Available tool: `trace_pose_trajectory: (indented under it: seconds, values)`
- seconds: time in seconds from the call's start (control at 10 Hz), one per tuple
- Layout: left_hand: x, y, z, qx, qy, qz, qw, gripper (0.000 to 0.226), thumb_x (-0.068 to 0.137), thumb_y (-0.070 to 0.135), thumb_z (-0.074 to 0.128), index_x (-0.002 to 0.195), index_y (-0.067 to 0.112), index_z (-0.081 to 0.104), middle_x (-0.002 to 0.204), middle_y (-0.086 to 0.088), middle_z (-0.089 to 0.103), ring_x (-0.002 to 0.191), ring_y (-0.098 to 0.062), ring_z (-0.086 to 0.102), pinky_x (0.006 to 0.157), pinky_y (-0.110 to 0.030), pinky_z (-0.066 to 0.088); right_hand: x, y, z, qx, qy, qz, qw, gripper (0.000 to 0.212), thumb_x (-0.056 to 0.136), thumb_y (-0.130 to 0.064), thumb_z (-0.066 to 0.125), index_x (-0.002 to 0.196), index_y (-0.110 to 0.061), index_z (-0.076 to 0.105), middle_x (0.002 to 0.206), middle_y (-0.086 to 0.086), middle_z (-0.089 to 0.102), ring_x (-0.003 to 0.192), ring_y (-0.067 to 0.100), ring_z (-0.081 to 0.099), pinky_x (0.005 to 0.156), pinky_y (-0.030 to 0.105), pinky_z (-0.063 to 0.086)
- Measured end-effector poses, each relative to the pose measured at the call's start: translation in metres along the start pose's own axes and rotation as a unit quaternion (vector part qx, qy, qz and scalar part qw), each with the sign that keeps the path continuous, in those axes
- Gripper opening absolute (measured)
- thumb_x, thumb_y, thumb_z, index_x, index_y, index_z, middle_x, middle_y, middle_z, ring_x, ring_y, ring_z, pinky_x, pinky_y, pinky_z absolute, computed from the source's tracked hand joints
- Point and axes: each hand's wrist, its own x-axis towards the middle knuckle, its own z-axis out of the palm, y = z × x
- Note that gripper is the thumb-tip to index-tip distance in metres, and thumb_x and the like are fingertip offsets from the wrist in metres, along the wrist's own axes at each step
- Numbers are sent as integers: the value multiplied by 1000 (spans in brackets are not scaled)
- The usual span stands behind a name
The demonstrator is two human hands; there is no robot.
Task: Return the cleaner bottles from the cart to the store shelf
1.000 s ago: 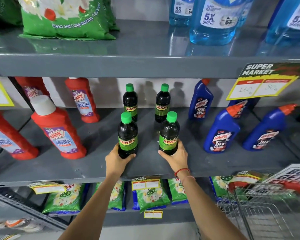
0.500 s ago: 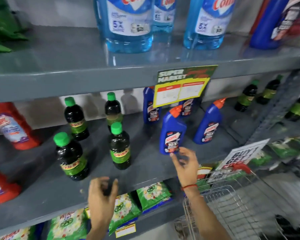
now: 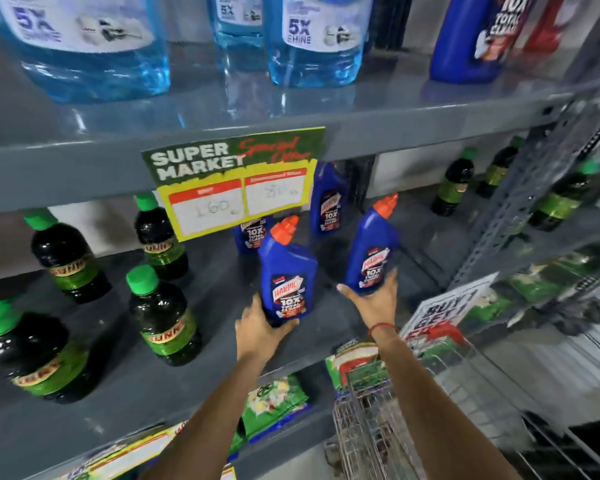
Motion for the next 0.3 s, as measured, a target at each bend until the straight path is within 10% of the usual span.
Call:
trace_pose_trajectory:
  seconds: [0.3]
  values:
    - [4,1,4,-43,43,6,998,63,54,43,84,104,14,59,102,-8,73,95,-27,66,86,-45,53,4,-9,10,-47,57,-2,997,117,51,-32,88,141,-7,18,133,21,41,124,37,42,103,47,40]
